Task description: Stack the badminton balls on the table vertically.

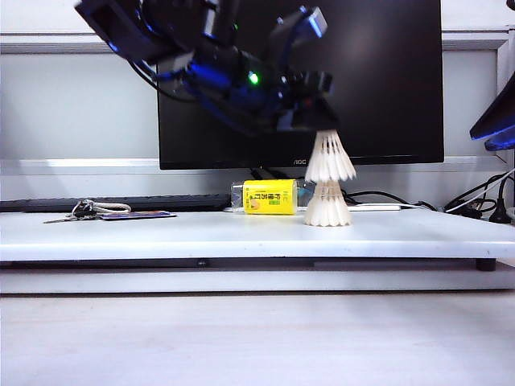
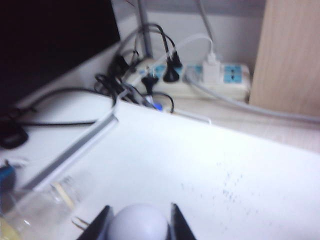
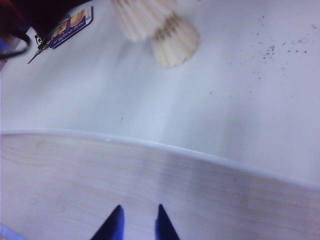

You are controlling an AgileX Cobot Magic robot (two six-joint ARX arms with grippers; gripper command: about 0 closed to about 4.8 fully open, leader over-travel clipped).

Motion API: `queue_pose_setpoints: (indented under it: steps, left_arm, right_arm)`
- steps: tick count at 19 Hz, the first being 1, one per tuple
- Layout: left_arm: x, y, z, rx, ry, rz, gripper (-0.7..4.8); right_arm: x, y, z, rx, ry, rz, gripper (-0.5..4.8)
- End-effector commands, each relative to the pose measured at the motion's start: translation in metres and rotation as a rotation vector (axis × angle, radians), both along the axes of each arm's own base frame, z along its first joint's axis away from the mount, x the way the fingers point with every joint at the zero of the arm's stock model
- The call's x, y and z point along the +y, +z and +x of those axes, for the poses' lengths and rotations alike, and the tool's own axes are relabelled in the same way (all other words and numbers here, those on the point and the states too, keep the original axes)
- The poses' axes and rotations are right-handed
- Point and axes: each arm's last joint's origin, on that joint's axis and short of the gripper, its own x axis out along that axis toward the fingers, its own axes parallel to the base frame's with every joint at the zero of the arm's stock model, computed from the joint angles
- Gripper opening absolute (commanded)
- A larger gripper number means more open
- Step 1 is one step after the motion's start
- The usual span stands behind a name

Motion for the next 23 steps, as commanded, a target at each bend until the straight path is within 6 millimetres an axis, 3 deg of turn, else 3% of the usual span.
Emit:
queue_pose_setpoints:
  steps: [1, 3, 5, 12, 14, 16, 20, 23]
  left_arm:
    - [-0.006, -0.002, 0.0, -0.021, -0.014, 0.003, 1.22]
    - [-0.007, -0.004, 0.0, -0.021, -0.009, 0.01, 1.22]
    - [-0.008, -0.006, 0.001, -0.035, -0.008, 0.027, 1.56]
    - [-0.007, -0.009, 0.001, -0.034, -0.003, 0.056, 1.6]
    - [-0.007, -0.006, 0.002, -0.041, 0.016, 0.054, 2.77]
    - [-0.006, -0.003, 0.001, -0.048, 0.035, 0.053, 3.05]
    - [-0.001, 0.019, -0.004, -0.086, 0.062, 0.027, 3.06]
    - [0.012, 0.047, -0.014, -0.098, 0.148, 0.041, 3.03]
  right_arm:
    - [0.0, 0.003, 0.001, -0.023, 0.003, 0.007, 0.89]
    - [0.0, 0.003, 0.001, -0.022, 0.003, 0.007, 0.89]
    - [0.0, 0.003, 0.001, -0.024, 0.003, 0.007, 0.89]
    - [0.0, 0.003, 0.001, -0.023, 0.003, 0.007, 0.89]
    - [0.0, 0.003, 0.001, -0.023, 0.003, 0.007, 0.89]
    - [0.0, 0.003, 0.001, -0.023, 0.003, 0.007, 0.89]
    - [0.0, 0.003, 0.001, -0.023, 0.003, 0.007, 0.89]
    - [0.0, 0.003, 0.001, -0.024, 0.002, 0.006, 0.89]
